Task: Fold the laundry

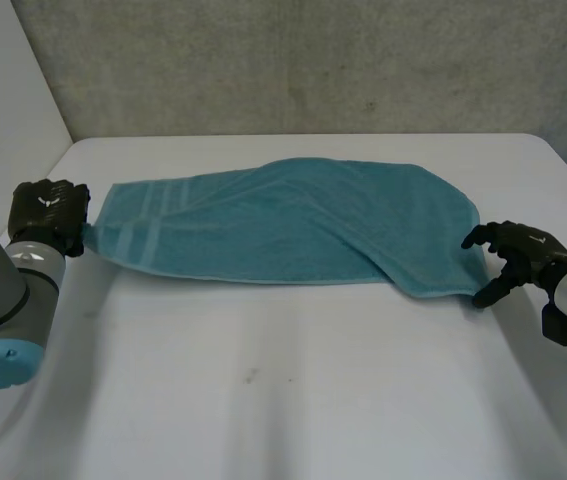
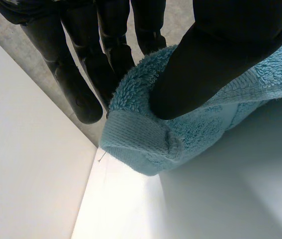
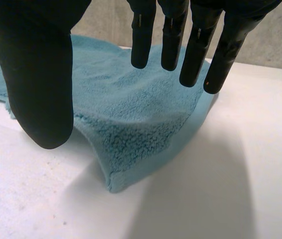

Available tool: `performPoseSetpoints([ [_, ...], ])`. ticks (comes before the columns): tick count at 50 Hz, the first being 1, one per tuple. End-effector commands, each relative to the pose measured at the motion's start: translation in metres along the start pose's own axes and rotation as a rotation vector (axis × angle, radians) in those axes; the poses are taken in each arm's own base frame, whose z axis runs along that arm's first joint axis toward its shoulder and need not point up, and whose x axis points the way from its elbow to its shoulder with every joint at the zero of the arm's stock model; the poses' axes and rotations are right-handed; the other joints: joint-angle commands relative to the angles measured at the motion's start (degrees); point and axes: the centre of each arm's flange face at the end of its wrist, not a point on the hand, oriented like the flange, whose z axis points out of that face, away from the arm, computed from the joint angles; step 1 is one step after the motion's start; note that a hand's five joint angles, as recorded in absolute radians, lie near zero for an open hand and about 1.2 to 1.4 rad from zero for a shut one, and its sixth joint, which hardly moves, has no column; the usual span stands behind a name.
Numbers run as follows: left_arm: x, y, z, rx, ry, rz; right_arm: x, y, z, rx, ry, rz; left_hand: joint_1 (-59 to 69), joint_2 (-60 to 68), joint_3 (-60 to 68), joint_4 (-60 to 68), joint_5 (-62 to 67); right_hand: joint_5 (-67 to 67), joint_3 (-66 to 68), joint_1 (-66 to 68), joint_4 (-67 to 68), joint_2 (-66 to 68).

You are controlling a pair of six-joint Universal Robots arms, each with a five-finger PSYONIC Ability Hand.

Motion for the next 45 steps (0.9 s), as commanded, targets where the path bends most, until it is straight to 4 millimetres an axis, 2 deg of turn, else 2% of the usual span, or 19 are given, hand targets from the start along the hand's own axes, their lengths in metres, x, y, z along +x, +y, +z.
performPoseSetpoints([
  [1, 0.0, -0.001, 0.0, 0.003, -0.001, 0.0, 0.002, 0.015, 0.01, -0.028, -0.01, 0.0, 12.73, 10.26, 10.36, 10.25, 11.25, 3.11, 2.85, 5.68, 3.14, 2.63],
  [8, -0.001, -0.002, 0.001, 0.005, -0.003, 0.0, 0.007, 0.021, 0.021, -0.036, -0.004, -0.009, 12.73, 10.26, 10.36, 10.25, 11.25, 11.19, 10.93, 13.76, 11.22, 10.7],
  [12, -0.001, -0.002, 0.001, 0.005, -0.003, 0.0, 0.012, 0.018, 0.031, -0.009, 0.001, -0.025, 12.73, 10.26, 10.36, 10.25, 11.25, 31.62, 31.36, 34.19, 31.66, 31.14],
  [13, -0.001, -0.002, 0.001, 0.005, -0.003, 0.0, 0.012, 0.018, 0.031, -0.009, 0.001, -0.025, 12.73, 10.26, 10.36, 10.25, 11.25, 31.71, 31.45, 34.28, 31.74, 31.23],
  [14, -0.002, -0.001, 0.001, 0.004, -0.006, 0.001, 0.014, 0.017, 0.035, -0.001, 0.008, -0.029, 12.73, 10.26, 10.36, 10.25, 11.25, 48.2, 47.94, 50.77, 48.23, 47.71],
  [15, -0.002, -0.002, 0.001, 0.005, -0.008, 0.001, 0.018, 0.014, 0.037, 0.007, 0.027, -0.024, 12.73, 10.26, 10.36, 10.25, 11.25, 54.46, 54.21, 57.03, 54.5, 53.98],
  [19, -0.002, -0.001, 0.0, -0.002, -0.008, 0.002, 0.027, 0.003, 0.037, 0.054, 0.096, -0.053, 12.73, 10.26, 10.36, 10.25, 11.25, 54.53, 54.27, 57.1, 54.56, 54.04],
  [20, -0.002, 0.0, -0.001, -0.008, -0.004, 0.005, 0.028, -0.012, 0.033, 0.097, 0.119, -0.074, 12.73, 10.26, 10.36, 10.25, 11.25, 54.53, 54.27, 57.1, 54.56, 54.04],
  [21, -0.002, 0.0, -0.001, -0.009, -0.004, 0.005, 0.028, -0.012, 0.033, 0.097, 0.119, -0.075, 12.73, 10.26, 10.36, 10.25, 11.25, 54.53, 54.27, 57.1, 54.56, 54.04],
  [24, -0.003, -0.003, -0.007, -0.031, 0.006, 0.008, 0.018, -0.067, 0.003, 0.226, 0.129, -0.154, 12.73, 10.26, 10.36, 10.25, 11.25, 54.53, 54.27, 57.1, 54.56, 54.04],
  [27, -0.011, -0.006, -0.023, -0.117, 0.026, 0.014, 0.008, -0.082, -0.013, 0.222, 0.092, -0.222, 12.73, 10.26, 10.36, 10.25, 11.25, 54.53, 54.27, 57.1, 54.56, 54.04],
  [30, -0.018, -0.005, -0.039, -0.221, 0.051, 0.012, 0.009, -0.086, -0.022, 0.196, 0.088, -0.27, 12.73, 10.26, 10.36, 10.25, 11.25, 54.53, 54.27, 57.1, 54.56, 54.04],
  [31, -0.018, -0.005, -0.04, -0.222, 0.051, 0.012, 0.013, -0.09, -0.034, 0.16, 0.102, -0.33, 12.73, 10.26, 10.36, 10.25, 11.25, 54.53, 54.27, 57.1, 54.56, 54.04],
  [32, -0.023, -0.008, -0.05, -0.264, 0.06, 0.016, 0.017, -0.09, -0.046, 0.107, 0.115, -0.4, 12.73, 10.26, 10.36, 10.25, 11.25, 54.53, 54.27, 57.1, 54.56, 54.04],
  [33, -0.029, -0.011, -0.06, -0.302, 0.066, 0.017, 0.017, -0.09, -0.046, 0.106, 0.115, -0.401, 12.73, 10.26, 10.36, 10.25, 11.25, 54.53, 54.27, 57.1, 54.56, 54.04],
  [35, -0.035, -0.016, -0.068, -0.328, 0.065, 0.014, 0.018, -0.082, -0.065, -0.049, 0.107, -0.538, 12.73, 10.26, 10.36, 10.25, 11.25, 54.53, 54.27, 57.1, 54.56, 54.04],
  [38, -0.043, -0.022, -0.082, -0.352, 0.083, 0.009, 0.016, -0.076, -0.073, -0.139, 0.079, -0.599, 12.73, 10.26, 10.36, 10.25, 11.25, 54.53, 54.27, 57.1, 54.56, 54.04],
  [40, -0.044, -0.025, -0.087, -0.355, 0.107, 0.016, 0.015, -0.066, -0.09, -0.289, 0.012, -0.677, 12.73, 10.26, 10.36, 10.25, 11.25, 54.53, 54.27, 57.1, 54.56, 54.04],
  [45, -0.043, -0.025, -0.099, -0.362, 0.172, 0.086, 0.016, -0.063, -0.098, -0.344, -0.022, -0.667, 12.73, 10.26, 10.36, 10.25, 11.25, 54.53, 54.27, 57.1, 54.56, 54.04],
])
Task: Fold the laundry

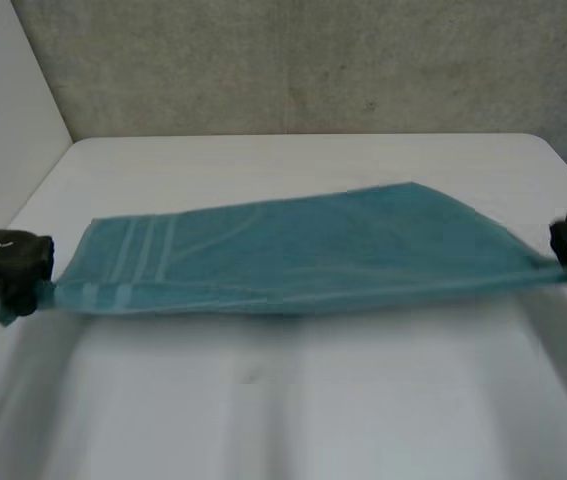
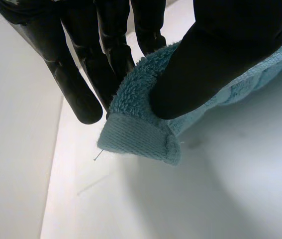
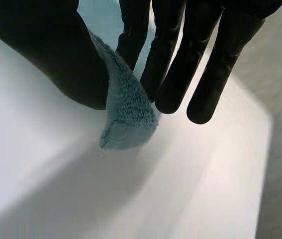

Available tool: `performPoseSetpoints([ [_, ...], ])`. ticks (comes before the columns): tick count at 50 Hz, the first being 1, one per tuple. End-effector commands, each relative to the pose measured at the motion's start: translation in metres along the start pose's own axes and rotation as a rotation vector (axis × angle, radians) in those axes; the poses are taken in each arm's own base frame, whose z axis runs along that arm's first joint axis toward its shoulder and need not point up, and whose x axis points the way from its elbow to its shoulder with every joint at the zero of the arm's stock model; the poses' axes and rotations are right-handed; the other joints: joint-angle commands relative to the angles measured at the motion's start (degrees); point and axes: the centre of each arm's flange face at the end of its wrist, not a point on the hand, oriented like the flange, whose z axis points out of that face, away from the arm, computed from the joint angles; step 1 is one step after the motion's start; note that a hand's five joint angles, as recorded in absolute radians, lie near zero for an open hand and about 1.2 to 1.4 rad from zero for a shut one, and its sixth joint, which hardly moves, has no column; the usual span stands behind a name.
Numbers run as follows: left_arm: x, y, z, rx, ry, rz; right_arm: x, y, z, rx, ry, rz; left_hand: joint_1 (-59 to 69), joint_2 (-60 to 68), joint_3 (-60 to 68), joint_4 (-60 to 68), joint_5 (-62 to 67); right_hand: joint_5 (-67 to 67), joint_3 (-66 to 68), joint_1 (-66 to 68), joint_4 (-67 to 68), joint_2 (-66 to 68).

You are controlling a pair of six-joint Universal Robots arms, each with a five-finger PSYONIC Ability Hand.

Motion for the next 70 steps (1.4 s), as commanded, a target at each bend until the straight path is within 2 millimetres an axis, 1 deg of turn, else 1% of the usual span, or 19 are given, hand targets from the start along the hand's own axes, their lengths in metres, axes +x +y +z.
performPoseSetpoints([
  [1, 0.001, 0.003, -0.016, -0.01, 0.062, 0.1, -0.005, 0.01, -0.015, -0.112, -0.11, -0.055, 12.73, 10.26, 10.36, 10.26, 11.24, 13.71, 12.11, 23.85, 11.73, 12.44],
  [9, 0.01, 0.015, 0.014, -0.034, 0.09, 0.13, -0.008, 0.015, 0.014, -0.049, -0.062, -0.051, 12.73, 10.26, 10.36, 10.26, 11.24, 13.71, 12.11, 23.85, 11.73, 12.44],
  [16, 0.022, 0.007, 0.054, 0.031, 0.099, 0.151, -0.025, 0.01, 0.065, -0.024, -0.047, -0.103, 12.73, 10.26, 10.36, 10.26, 11.24, 13.71, 12.11, 23.85, 11.73, 12.44],
  [20, 0.026, -0.042, 0.083, 0.197, 0.022, 0.179, -0.013, -0.026, 0.077, 0.06, 0.079, -0.164, 12.73, 10.26, 10.36, 10.26, 11.24, 13.71, 12.11, 23.85, 11.73, 12.44],
  [21, 0.016, -0.067, 0.09, 0.266, -0.046, 0.173, 0.0, -0.052, 0.078, 0.134, 0.169, -0.191, 12.73, 10.26, 10.36, 10.26, 11.24, 13.71, 12.11, 23.85, 11.73, 12.44],
  [22, 0.016, -0.067, 0.09, 0.267, -0.047, 0.173, 0.017, -0.082, 0.075, 0.232, 0.275, -0.215, 12.73, 10.26, 10.36, 10.26, 11.24, 13.71, 12.11, 23.85, 11.73, 12.44],
  [23, 0.004, -0.098, 0.093, 0.357, -0.119, 0.161, 0.017, -0.083, 0.075, 0.233, 0.276, -0.215, 12.73, 10.26, 10.36, 10.26, 11.24, 13.71, 12.11, 23.85, 11.73, 12.44],
  [24, 0.004, -0.098, 0.093, 0.358, -0.12, 0.161, 0.036, -0.116, 0.067, 0.35, 0.388, -0.23, 12.73, 10.26, 10.36, 10.26, 11.24, 13.71, 12.11, 23.85, 11.73, 12.44],
  [25, -0.009, -0.13, 0.092, 0.466, -0.188, 0.148, 0.055, -0.15, 0.053, 0.481, 0.503, -0.233, 12.73, 10.26, 10.36, 10.26, 11.24, 13.71, 12.11, 23.85, 11.73, 12.44],
  [26, -0.023, -0.164, 0.085, 0.598, -0.26, 0.127, 0.056, -0.15, 0.053, 0.482, 0.504, -0.233, 12.73, 10.26, 10.36, 10.26, 11.24, 13.71, 12.11, 23.85, 11.73, 12.44],
  [27, -0.024, -0.164, 0.085, 0.6, -0.261, 0.127, 0.072, -0.177, 0.038, 0.614, 0.599, -0.22, 12.73, 10.26, 10.36, 10.26, 11.24, 13.71, 12.11, 23.85, 11.73, 12.44],
  [29, -0.047, -0.217, 0.061, 0.863, -0.402, 0.088, 0.085, -0.2, 0.025, 0.749, 0.676, -0.199, 12.73, 10.26, 10.36, 10.26, 11.24, 13.71, 12.11, 23.85, 11.73, 12.44],
  [32, -0.067, -0.253, 0.028, 1.069, -0.531, 0.043, 0.107, -0.229, -0.008, 0.983, 0.798, -0.147, 12.73, 10.26, 10.36, 10.26, 11.24, 13.71, 12.11, 23.85, 11.73, 12.44],
  [35, -0.069, -0.257, 0.02, 1.097, -0.555, 0.027, 0.102, -0.228, -0.025, 1.001, 0.783, -0.124, 12.73, 10.26, 10.36, 10.26, 11.24, 13.71, 12.11, 23.85, 11.73, 12.44],
  [45, -0.043, -0.197, 0.058, 0.874, -0.415, 0.001, 0.048, -0.161, 0.031, 0.771, 0.515, -0.095, 12.73, 10.26, 10.36, 10.26, 11.24, 13.71, 12.11, 23.85, 11.73, 12.44],
  [52, 0.0, -0.106, 0.1, 0.618, -0.245, -0.051, 0.008, -0.109, 0.061, 0.628, 0.356, -0.064, 12.73, 10.26, 10.36, 10.26, 11.24, 13.71, 12.11, 23.85, 11.73, 12.44],
  [59, 0.041, -0.025, 0.132, 0.411, -0.129, -0.022, -0.046, -0.023, 0.121, 0.364, 0.178, -0.046, 12.73, 10.26, 10.36, 10.26, 11.24, 13.71, 12.11, 23.85, 11.73, 12.44],
  [66, 0.06, 0.028, 0.129, 0.205, -0.046, 0.01, -0.061, 0.006, 0.127, 0.241, 0.119, -0.076, 12.73, 10.26, 10.36, 10.26, 11.24, 13.71, 12.11, 23.85, 11.73, 12.44],
  [70, 0.053, 0.03, 0.112, 0.135, -0.031, 0.006, -0.065, 0.007, 0.107, 0.145, 0.05, -0.092, 12.73, 10.26, 10.36, 10.26, 11.24, 13.71, 12.11, 23.85, 11.73, 12.44],
])
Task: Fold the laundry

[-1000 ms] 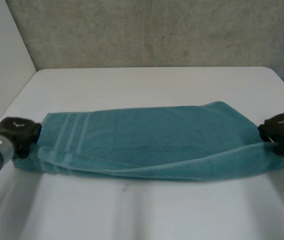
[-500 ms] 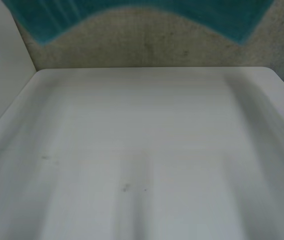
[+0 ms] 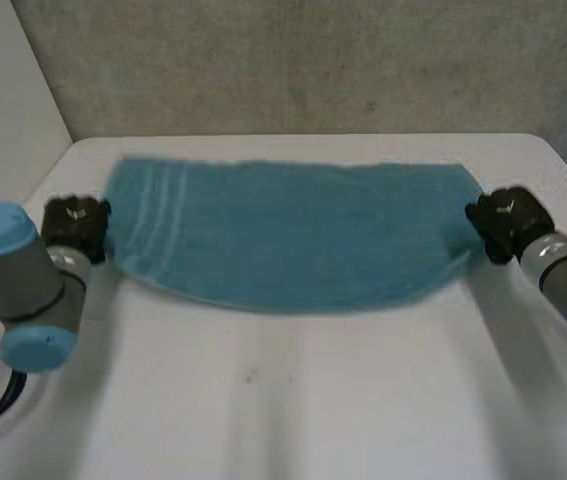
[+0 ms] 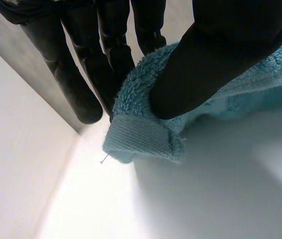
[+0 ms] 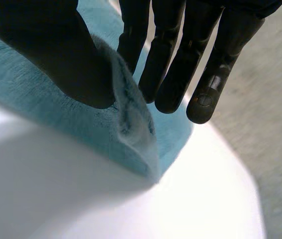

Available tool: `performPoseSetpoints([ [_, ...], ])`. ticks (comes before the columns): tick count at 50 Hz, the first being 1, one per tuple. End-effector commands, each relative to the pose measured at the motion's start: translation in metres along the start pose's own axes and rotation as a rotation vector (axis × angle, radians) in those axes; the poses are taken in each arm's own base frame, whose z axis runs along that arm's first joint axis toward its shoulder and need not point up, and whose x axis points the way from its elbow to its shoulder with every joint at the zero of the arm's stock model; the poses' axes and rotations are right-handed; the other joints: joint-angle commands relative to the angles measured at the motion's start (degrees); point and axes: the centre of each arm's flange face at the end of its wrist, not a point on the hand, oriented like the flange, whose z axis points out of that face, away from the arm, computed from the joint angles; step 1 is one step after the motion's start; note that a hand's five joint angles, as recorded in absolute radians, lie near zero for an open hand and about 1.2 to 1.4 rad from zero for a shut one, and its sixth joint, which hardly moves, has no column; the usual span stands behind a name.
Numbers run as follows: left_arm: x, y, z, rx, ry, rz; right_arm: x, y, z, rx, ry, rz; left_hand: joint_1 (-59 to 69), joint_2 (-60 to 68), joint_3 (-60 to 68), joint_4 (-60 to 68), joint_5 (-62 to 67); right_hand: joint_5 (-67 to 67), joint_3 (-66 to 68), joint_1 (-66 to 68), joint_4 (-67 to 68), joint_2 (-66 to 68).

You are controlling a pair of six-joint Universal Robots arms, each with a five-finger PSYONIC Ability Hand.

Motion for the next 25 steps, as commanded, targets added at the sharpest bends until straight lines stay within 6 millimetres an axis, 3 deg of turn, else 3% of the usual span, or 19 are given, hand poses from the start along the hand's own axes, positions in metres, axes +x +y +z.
performPoseSetpoints([
  [1, -0.008, 0.011, -0.037, -0.187, 0.051, 0.008, -0.006, 0.003, -0.023, -0.137, -0.098, -0.028, 12.77, 10.26, 10.32, 10.24, 11.07, 12.9, 11.99, 23.85, 11.71, 12.44],
  [3, -0.017, 0.007, -0.046, -0.207, 0.042, 0.005, 0.002, -0.008, -0.043, -0.199, -0.139, -0.039, 12.77, 10.26, 10.32, 10.24, 11.07, 12.9, 11.99, 23.85, 11.71, 12.44],
  [7, -0.044, -0.002, -0.073, -0.253, 0.003, 0.002, 0.017, -0.01, -0.065, -0.292, -0.172, -0.037, 12.77, 10.26, 10.32, 10.24, 11.07, 12.9, 11.99, 23.85, 11.71, 12.44],
  [11, -0.056, -0.021, -0.096, -0.258, -0.003, 0.008, 0.031, -0.018, -0.101, -0.397, -0.25, -0.08, 12.77, 10.26, 10.32, 10.24, 11.07, 12.9, 11.99, 23.85, 11.71, 12.44],
  [16, -0.059, -0.037, -0.123, -0.289, 0.079, 0.001, 0.036, -0.02, -0.128, -0.489, -0.354, -0.144, 12.77, 10.26, 10.32, 10.24, 11.07, 12.9, 11.99, 23.85, 11.71, 12.44],
  [21, -0.06, -0.038, -0.129, -0.325, 0.146, -0.012, 0.041, -0.021, -0.133, -0.494, -0.381, -0.194, 12.77, 10.26, 10.32, 10.24, 11.07, 12.9, 11.99, 23.85, 11.71, 12.44],
  [25, -0.06, -0.033, -0.111, -0.302, 0.147, 0.005, 0.046, -0.022, -0.122, -0.437, -0.309, -0.203, 12.77, 10.26, 10.32, 10.24, 11.07, 12.9, 11.99, 23.85, 11.71, 12.44],
])
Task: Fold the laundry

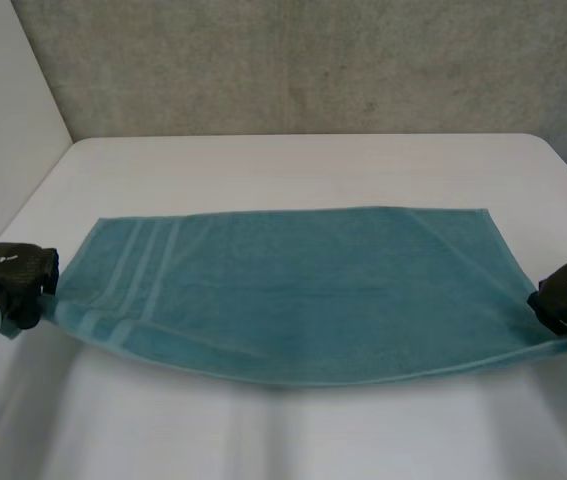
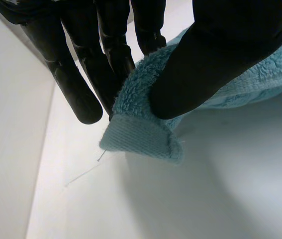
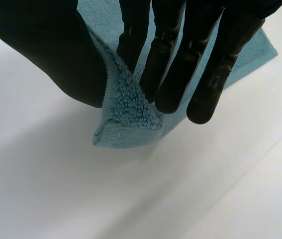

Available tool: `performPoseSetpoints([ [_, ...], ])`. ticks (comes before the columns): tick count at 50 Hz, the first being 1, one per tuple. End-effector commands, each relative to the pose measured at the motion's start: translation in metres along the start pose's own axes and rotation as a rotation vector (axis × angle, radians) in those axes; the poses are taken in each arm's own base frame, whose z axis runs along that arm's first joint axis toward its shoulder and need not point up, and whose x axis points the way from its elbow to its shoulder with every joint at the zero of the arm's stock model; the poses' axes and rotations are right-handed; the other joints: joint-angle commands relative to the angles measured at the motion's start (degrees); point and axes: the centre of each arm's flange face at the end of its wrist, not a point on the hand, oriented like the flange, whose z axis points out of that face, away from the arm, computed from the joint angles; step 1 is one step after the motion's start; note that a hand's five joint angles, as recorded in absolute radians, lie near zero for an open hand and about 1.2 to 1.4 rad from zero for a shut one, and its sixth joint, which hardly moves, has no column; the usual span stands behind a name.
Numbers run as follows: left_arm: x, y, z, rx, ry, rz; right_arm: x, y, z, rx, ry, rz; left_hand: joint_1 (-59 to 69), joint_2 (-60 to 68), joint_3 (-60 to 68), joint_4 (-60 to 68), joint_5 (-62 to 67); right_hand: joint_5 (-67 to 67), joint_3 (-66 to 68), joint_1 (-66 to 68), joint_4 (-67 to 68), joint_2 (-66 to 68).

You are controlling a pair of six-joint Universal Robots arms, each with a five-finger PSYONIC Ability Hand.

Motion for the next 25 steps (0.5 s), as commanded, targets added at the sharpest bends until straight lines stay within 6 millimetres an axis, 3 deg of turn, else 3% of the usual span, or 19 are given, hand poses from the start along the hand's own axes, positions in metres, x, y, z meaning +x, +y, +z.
performPoseSetpoints([
  [1, -0.001, -0.001, 0.015, 0.005, 0.033, 0.015, 0.017, -0.005, 0.011, 0.073, 0.115, -0.026, 12.77, 10.26, 10.32, 10.24, 11.08, 12.9, 11.99, 23.85, 11.71, 12.44],
  [3, 0.0, 0.001, 0.041, 0.018, 0.022, 0.027, 0.022, -0.006, 0.02, 0.101, 0.153, -0.011, 12.77, 10.26, 10.32, 10.24, 11.08, 12.9, 11.99, 23.85, 11.71, 12.44],
  [5, 0.0, 0.001, 0.052, 0.028, 0.017, 0.026, 0.027, -0.011, 0.049, 0.157, 0.189, 0.006, 12.77, 10.26, 10.32, 10.24, 11.08, 12.9, 11.99, 23.85, 11.71, 12.44],
  [6, 0.0, -0.002, 0.067, 0.047, 0.012, 0.029, 0.027, -0.011, 0.049, 0.158, 0.189, 0.006, 12.77, 10.26, 10.32, 10.24, 11.08, 12.9, 11.99, 23.85, 11.71, 12.44],
  [8, -0.001, -0.003, 0.076, 0.059, 0.012, 0.028, 0.025, -0.029, 0.076, 0.23, 0.211, -0.007, 12.77, 10.26, 10.32, 10.24, 11.08, 12.9, 11.99, 23.85, 11.71, 12.44],
  [11, -0.001, -0.012, 0.102, 0.102, -0.01, 0.031, 0.026, -0.038, 0.089, 0.263, 0.227, -0.007, 12.77, 10.26, 10.32, 10.24, 11.08, 12.9, 11.99, 23.85, 11.71, 12.44],
  [12, -0.001, -0.012, 0.102, 0.102, -0.01, 0.031, 0.029, -0.045, 0.101, 0.294, 0.246, -0.003, 12.77, 10.26, 10.32, 10.24, 11.08, 12.9, 11.99, 23.85, 11.71, 12.44],
  [13, 0.002, -0.015, 0.115, 0.121, -0.017, 0.038, 0.035, -0.05, 0.114, 0.314, 0.276, 0.008, 12.77, 10.26, 10.32, 10.24, 11.08, 12.9, 11.99, 23.85, 11.71, 12.44],
  [14, 0.006, -0.019, 0.128, 0.139, -0.032, 0.042, 0.035, -0.05, 0.114, 0.314, 0.276, 0.008, 12.77, 10.26, 10.32, 10.24, 11.08, 12.9, 11.99, 23.85, 11.71, 12.44],
  [15, 0.006, -0.019, 0.129, 0.139, -0.032, 0.042, 0.041, -0.053, 0.126, 0.327, 0.305, 0.02, 12.77, 10.26, 10.32, 10.24, 11.08, 12.9, 11.99, 23.85, 11.71, 12.44],
  [16, 0.007, -0.022, 0.141, 0.152, -0.052, 0.046, 0.049, -0.053, 0.139, 0.332, 0.343, 0.035, 12.77, 10.26, 10.32, 10.24, 11.08, 12.9, 11.99, 23.85, 11.71, 12.44],
  [17, 0.007, -0.022, 0.153, 0.154, -0.073, 0.047, 0.049, -0.053, 0.139, 0.332, 0.343, 0.035, 12.77, 10.26, 10.32, 10.24, 11.08, 12.9, 11.99, 23.85, 11.71, 12.44],
  [21, 0.011, -0.021, 0.173, 0.165, -0.086, 0.05, 0.056, -0.066, 0.173, 0.384, 0.435, 0.021, 12.77, 10.26, 10.32, 10.24, 11.08, 12.9, 11.99, 23.85, 11.71, 12.44],
  [25, 0.022, -0.024, 0.192, 0.207, -0.084, 0.058, 0.056, -0.073, 0.189, 0.412, 0.483, 0.004, 12.77, 10.26, 10.32, 10.24, 11.08, 12.9, 11.99, 23.85, 11.71, 12.44],
])
